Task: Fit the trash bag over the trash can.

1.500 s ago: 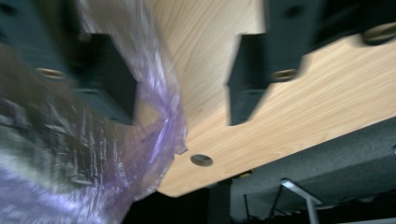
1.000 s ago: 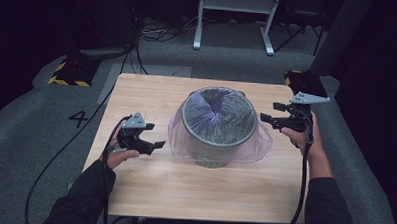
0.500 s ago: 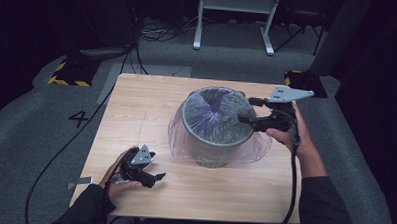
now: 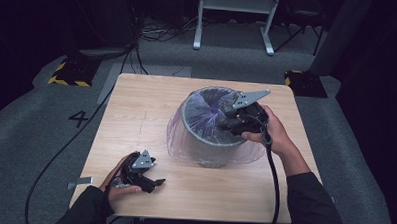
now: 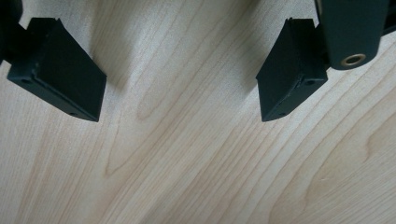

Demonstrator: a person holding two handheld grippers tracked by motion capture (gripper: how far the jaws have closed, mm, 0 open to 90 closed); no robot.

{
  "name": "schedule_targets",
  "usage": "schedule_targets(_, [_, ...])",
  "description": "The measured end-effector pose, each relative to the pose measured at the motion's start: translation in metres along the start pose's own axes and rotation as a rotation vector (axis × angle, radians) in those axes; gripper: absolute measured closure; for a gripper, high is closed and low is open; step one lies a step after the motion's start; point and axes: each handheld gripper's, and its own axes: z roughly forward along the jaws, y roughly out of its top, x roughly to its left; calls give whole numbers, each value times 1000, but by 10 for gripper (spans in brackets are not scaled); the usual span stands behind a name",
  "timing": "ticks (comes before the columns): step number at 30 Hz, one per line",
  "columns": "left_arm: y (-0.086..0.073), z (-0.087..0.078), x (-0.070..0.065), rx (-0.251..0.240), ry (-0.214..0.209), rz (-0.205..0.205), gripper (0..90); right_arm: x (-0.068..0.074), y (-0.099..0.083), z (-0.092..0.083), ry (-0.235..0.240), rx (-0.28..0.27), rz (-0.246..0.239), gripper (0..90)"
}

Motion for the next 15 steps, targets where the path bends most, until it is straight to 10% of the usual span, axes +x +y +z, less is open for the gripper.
schedule_targets(10, [0, 1, 0, 3, -6, -4, 144, -5, -3, 6, -15, 77, 95, 323])
schedule_targets(15, [0, 1, 1, 3, -8, -2, 143, -3, -7, -10, -65, -42, 112, 251])
